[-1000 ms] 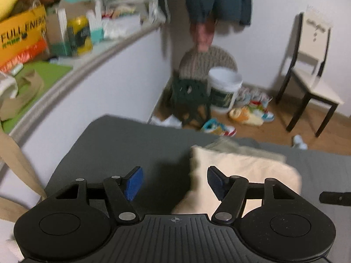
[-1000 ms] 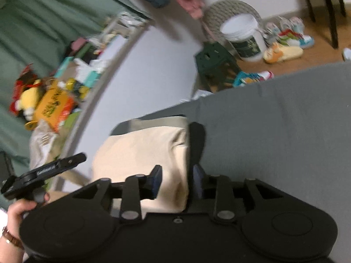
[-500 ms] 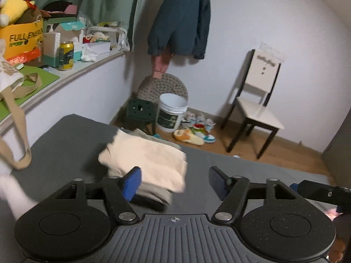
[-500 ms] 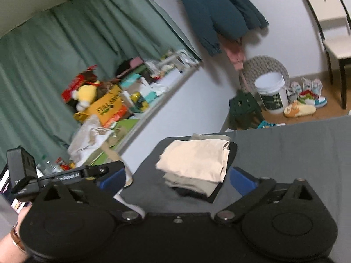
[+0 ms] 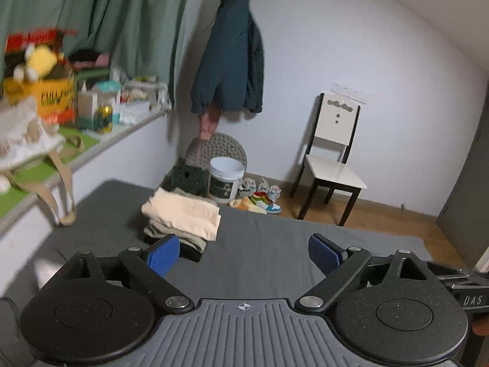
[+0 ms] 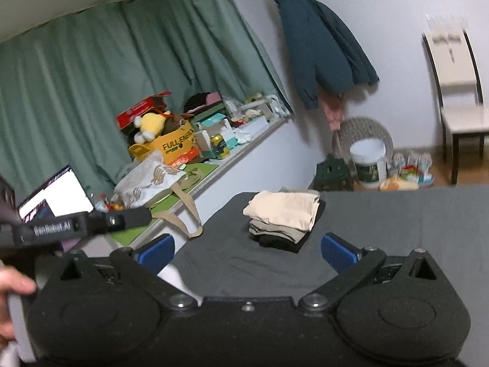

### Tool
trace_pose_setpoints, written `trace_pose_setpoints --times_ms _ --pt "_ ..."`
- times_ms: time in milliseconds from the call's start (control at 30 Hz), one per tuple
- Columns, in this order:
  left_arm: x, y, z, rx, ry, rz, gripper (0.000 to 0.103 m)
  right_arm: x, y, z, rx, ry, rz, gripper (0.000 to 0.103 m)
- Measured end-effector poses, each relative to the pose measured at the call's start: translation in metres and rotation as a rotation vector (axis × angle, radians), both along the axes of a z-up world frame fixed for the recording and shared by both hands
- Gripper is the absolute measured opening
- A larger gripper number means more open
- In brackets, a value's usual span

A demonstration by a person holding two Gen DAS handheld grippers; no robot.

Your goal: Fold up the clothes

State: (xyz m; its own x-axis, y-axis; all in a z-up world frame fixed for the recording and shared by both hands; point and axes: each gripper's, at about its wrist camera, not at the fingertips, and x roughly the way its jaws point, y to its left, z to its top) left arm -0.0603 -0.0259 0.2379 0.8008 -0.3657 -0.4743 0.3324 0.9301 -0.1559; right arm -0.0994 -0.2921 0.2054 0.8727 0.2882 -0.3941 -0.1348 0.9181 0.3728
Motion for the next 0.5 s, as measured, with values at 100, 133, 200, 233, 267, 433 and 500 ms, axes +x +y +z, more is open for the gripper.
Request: trace_pose_setpoints --times_ms 100,133,200,233,267,433,500 --pt "-0.015 0.000 0.016 0.055 -0.033 -0.006 0.102 -0.014 0.010 0.010 -0.060 -0.021 -0.024 0.103" --pt "-0.019 -0.001 0.019 0.089 -0.045 0.000 0.102 -0.017 0.013 0.011 -0.066 -0.020 -0.037 0.103" --pt "-0.024 -0.005 0.021 0.163 -0.061 0.005 0.102 -0.018 0.018 0.010 -0.074 -0.009 -0.069 0.103" --pt "-0.027 -0.004 0.020 0.180 -0.067 0.001 0.102 -0.018 0.021 0.008 -0.080 -0.002 -0.086 0.103" --pt "-0.029 -0.002 0.017 0.184 -0.066 -0.002 0.102 -0.018 0.024 0.005 -0.089 0.004 -0.101 0.103" --pt "-0.022 0.007 0.011 0.138 0.033 0.000 0.102 -0.013 0.038 -0.010 -0.132 0.043 -0.153 0.103" --pt "-0.011 0.008 0.008 0.133 0.054 0.013 0.102 -0.013 0.041 -0.016 -0.105 0.054 -0.181 0.103"
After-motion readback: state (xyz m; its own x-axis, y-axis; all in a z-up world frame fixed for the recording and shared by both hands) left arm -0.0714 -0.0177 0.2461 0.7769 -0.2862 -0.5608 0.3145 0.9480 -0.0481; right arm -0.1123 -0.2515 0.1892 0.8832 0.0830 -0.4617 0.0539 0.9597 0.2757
